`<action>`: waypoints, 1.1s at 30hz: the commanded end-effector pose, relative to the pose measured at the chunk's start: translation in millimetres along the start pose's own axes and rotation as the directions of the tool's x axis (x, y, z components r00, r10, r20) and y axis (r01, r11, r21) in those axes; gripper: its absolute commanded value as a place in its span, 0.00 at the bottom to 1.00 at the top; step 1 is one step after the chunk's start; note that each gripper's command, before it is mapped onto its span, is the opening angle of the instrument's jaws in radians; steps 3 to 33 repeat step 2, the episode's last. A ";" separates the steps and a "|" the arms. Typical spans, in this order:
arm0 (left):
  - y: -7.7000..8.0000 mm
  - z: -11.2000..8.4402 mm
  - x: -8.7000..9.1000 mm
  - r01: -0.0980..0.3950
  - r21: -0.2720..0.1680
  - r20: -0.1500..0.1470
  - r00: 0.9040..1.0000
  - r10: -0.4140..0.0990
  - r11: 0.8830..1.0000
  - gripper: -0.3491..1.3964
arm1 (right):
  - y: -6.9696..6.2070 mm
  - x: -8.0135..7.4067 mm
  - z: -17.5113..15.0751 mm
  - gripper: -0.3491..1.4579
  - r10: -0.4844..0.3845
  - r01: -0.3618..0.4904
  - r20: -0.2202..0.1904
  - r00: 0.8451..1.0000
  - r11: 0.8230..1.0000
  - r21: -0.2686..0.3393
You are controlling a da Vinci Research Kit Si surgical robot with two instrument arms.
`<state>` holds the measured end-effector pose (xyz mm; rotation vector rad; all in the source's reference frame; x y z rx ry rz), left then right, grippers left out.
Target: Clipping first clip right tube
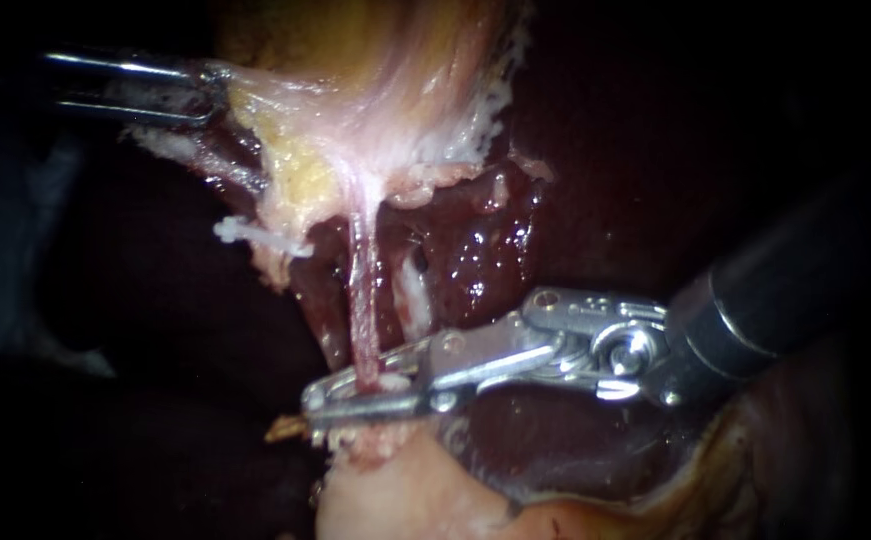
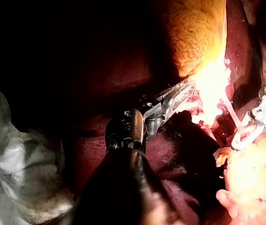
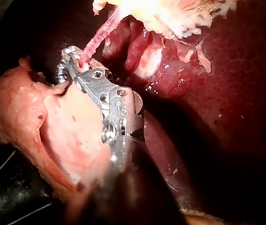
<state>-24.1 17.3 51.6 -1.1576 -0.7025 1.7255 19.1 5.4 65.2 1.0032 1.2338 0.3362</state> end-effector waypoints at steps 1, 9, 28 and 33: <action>0.0 0.0 0.0 0.000 0.000 0.000 1.000 0.000 1.000 0.00 | 0.0 0.0 0.0 0.00 0.006 -0.006 0.000 1.000 1.000 0.000; 0.0 0.0 0.0 0.000 0.000 0.000 1.000 0.000 1.000 0.00 | 0.0 -0.1 0.0 0.00 0.006 -0.006 0.000 1.000 1.000 0.000; 0.0 0.0 0.0 0.000 0.000 0.000 1.000 0.000 1.000 0.00 | 0.0 -0.1 0.0 0.00 0.006 -0.006 0.000 1.000 1.000 0.000; 0.0 0.0 0.0 0.000 0.000 0.000 1.000 0.000 1.000 0.00 | 0.0 -0.1 0.0 0.00 0.006 -0.006 0.000 1.000 1.000 0.000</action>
